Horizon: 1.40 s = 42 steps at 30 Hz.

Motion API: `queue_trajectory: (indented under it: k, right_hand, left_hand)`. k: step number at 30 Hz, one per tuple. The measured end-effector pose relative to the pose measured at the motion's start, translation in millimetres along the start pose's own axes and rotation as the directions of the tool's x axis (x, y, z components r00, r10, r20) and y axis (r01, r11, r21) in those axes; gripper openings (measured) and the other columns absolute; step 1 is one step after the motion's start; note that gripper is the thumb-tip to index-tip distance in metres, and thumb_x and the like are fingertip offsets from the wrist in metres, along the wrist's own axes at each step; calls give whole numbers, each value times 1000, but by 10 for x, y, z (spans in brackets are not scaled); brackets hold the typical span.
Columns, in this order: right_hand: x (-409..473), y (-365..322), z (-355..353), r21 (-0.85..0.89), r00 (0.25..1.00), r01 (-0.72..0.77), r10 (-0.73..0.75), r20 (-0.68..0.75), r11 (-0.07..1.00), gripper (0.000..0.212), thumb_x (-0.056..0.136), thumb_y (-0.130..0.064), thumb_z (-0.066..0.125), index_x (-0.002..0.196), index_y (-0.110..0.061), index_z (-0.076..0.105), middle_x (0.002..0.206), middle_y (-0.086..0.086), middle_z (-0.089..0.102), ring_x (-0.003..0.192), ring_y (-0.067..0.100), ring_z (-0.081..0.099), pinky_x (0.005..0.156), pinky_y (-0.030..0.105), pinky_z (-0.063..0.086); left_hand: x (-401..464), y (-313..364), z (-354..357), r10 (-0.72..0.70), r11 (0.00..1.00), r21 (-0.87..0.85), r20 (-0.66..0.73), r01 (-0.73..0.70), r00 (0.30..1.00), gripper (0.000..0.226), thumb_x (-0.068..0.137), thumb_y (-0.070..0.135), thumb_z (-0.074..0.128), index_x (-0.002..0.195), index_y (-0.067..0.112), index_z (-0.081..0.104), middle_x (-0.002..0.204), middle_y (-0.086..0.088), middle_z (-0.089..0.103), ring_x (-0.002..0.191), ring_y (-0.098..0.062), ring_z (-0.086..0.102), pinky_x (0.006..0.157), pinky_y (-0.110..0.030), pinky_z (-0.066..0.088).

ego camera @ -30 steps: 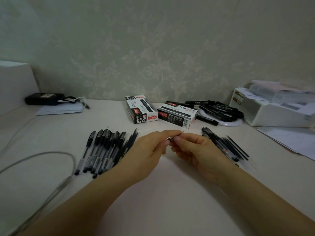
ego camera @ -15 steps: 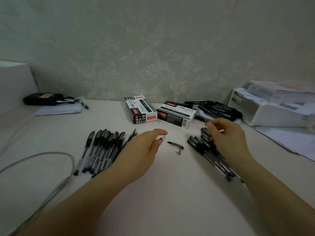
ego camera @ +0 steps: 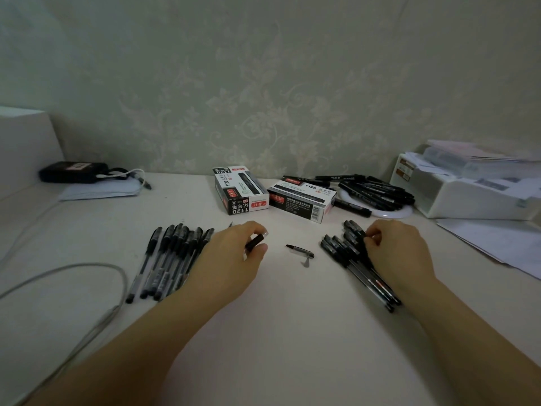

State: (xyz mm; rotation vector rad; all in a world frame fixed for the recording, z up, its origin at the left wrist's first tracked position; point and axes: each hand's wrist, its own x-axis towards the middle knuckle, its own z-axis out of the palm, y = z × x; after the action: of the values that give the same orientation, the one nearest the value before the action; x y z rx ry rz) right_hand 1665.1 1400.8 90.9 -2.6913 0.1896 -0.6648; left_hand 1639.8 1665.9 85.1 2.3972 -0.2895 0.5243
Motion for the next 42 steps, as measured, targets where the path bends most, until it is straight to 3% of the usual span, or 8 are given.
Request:
queue_trajectory:
  k: [3,6,9,13,18,28,37,42]
  right_hand:
    - [-4,-14,-11,-5,1000,4,-4,0,1000,14,94,-14,61,103,-9,71,95,11,70,84,26,62,72,34,50]
    - [-22,-90,-33,20,997,68,-67,-36,997,15,93,-18,61,104,-12,71,98,9,69,85,26,62,75,37,52]
    - [-89,-243,-37,87,977,213,-211,-38,973,18,93,-22,62,109,-17,70,102,2,68,88,19,61,80,35,52]
    - [-229,-417,19,170,935,347,-353,8,922,18,94,-25,62,109,-24,70,99,-7,66,86,11,57,80,32,50]
    - [-290,-478,76,218,904,412,-427,29,885,18,94,-24,62,110,-23,71,100,-9,67,85,6,54,83,28,48]
    - [-300,-486,66,263,898,406,-436,64,875,17,94,-23,63,108,-23,71,97,-13,65,79,7,58,80,30,52]
    - [-336,-545,82,333,906,373,-417,69,866,14,92,-20,65,104,-24,73,83,-17,64,69,4,58,70,19,48]
    - [-355,-605,93,676,949,50,-245,196,735,10,89,-30,70,98,-31,73,74,-8,72,63,7,66,63,21,54]
  left_hand:
    - [16,-33,-30,-79,997,14,-65,80,995,19,91,29,59,110,28,64,89,10,63,78,-7,57,71,-21,41]
    - [52,-117,-102,-138,980,119,-152,157,979,6,89,27,59,92,23,62,80,6,64,72,-15,57,61,-26,41]
    - [60,-192,-152,-210,944,234,-110,231,971,13,86,31,61,81,19,58,71,6,57,68,-15,55,56,-27,40]
    - [30,-203,-142,-260,919,308,3,247,966,22,82,40,65,79,20,57,76,6,57,72,-16,57,67,-31,51]
    - [32,-205,-159,-283,882,392,-4,262,959,33,85,46,63,96,17,51,92,1,58,84,-20,56,68,-30,46]
    - [53,-234,-199,-268,865,453,51,217,962,22,89,33,55,76,18,47,76,3,50,73,-18,52,62,-27,41]
    - [31,-148,-191,-261,877,432,63,209,963,30,84,31,60,65,20,39,66,4,47,62,-14,48,55,-27,38]
    - [47,12,-175,-88,969,230,-25,92,996,17,82,32,59,69,24,50,61,6,56,61,-11,56,55,-29,45]
